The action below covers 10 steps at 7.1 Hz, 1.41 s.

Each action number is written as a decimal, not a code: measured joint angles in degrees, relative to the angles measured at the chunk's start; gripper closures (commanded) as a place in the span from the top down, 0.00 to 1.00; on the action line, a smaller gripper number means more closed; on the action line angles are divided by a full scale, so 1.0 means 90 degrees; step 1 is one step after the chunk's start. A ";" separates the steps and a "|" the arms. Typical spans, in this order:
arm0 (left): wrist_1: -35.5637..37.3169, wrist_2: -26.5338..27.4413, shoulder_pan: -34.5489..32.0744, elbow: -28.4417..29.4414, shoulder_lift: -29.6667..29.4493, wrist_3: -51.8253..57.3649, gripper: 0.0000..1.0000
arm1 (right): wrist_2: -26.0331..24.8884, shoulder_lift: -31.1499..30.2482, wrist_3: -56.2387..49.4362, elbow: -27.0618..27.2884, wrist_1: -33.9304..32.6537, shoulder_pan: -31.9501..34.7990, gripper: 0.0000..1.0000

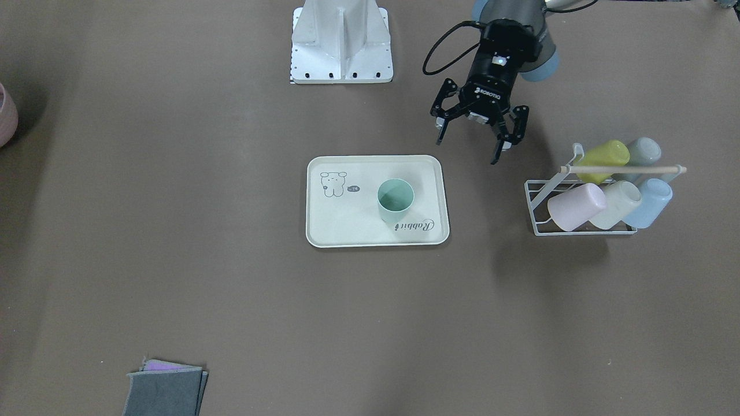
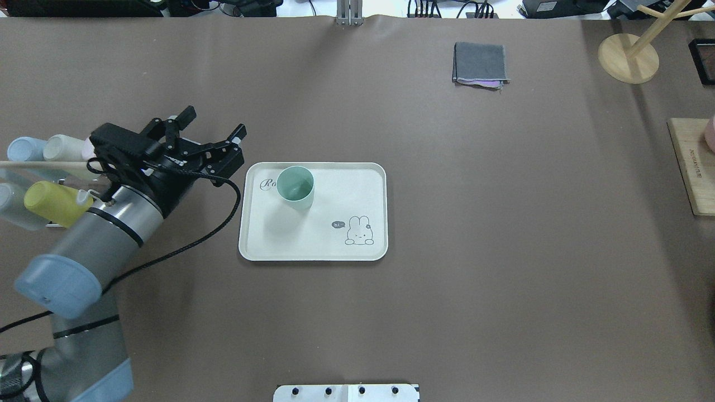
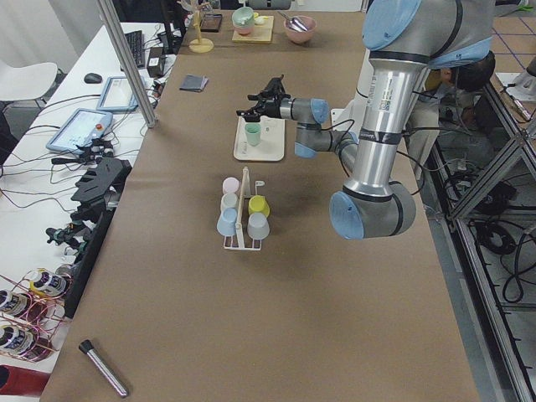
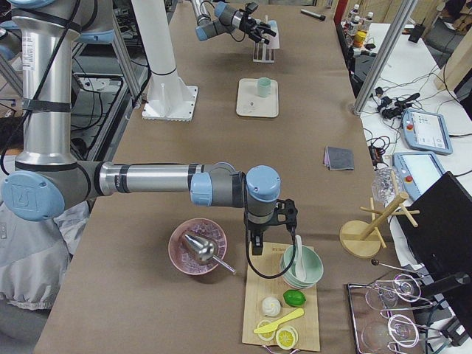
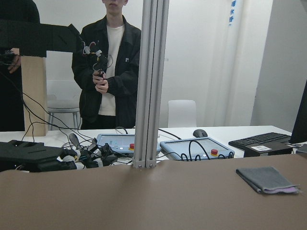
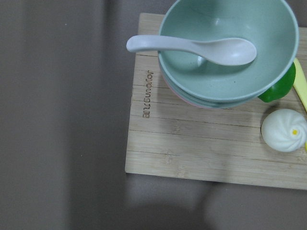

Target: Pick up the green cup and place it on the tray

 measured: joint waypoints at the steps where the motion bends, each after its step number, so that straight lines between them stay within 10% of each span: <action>1: 0.0213 -0.1199 -0.0875 -0.0155 0.0182 -0.0022 0.98 | 0.0007 0.0001 0.0000 0.0001 0.0001 0.0000 0.99; 4: 0.1665 -0.5120 -0.4162 -0.0057 0.0394 -0.0148 0.98 | 0.0018 0.0020 0.0000 -0.0004 0.0001 0.0000 0.99; 6: 0.2356 -0.7673 -0.6325 0.1130 0.0375 -0.0070 0.98 | 0.0018 0.0046 0.0002 -0.0012 -0.0005 -0.0005 0.99; 10: 0.3941 -0.9201 -0.7734 0.3192 0.0240 0.0974 0.98 | 0.0003 0.0133 0.0047 0.0001 -0.0011 -0.0015 1.00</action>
